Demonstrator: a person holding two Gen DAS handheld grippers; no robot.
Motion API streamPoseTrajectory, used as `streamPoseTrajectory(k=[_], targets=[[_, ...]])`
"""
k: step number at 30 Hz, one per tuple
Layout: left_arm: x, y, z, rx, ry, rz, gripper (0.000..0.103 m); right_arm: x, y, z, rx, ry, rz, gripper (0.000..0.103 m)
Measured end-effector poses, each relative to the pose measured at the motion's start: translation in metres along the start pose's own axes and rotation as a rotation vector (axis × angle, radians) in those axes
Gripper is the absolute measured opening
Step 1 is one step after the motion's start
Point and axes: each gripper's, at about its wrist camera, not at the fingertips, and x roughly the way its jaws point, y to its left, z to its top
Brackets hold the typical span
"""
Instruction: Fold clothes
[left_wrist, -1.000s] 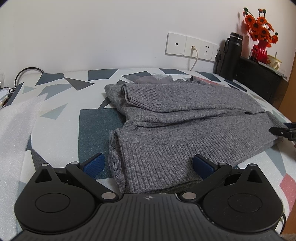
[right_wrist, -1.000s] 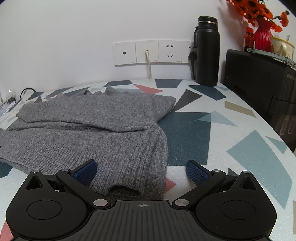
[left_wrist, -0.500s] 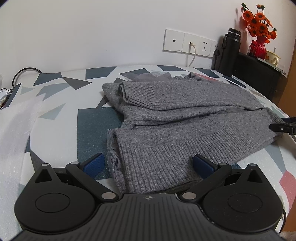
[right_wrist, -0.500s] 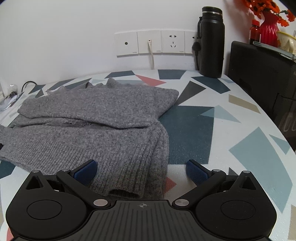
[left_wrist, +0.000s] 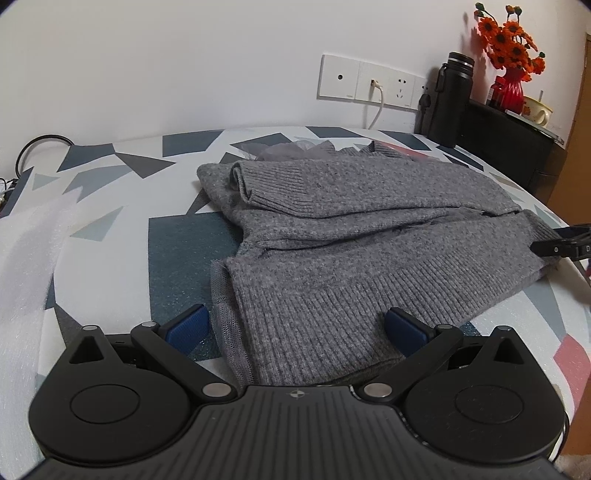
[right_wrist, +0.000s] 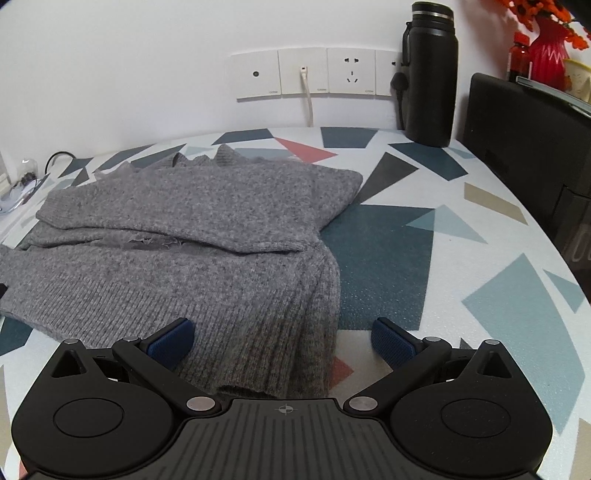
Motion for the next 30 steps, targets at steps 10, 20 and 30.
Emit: streamPoseTrajectory(k=[10,20,30], targets=[[-0.002,0.004,0.006,-0.013,0.015,-0.02,0.103,-0.021,-0.007,0.017,0.07,-0.073,0.062,0.1],[-0.06,0.028,0.016,-0.209,-0.143,-0.199,0.058,-0.043,-0.027,0.022,0.128,-0.043,0.205,0.049],[-0.043,0.047,0.006,-0.354,-0.063,-0.264,0.055,-0.034,-0.027,0.002,0.146,-0.027,0.229,0.013]])
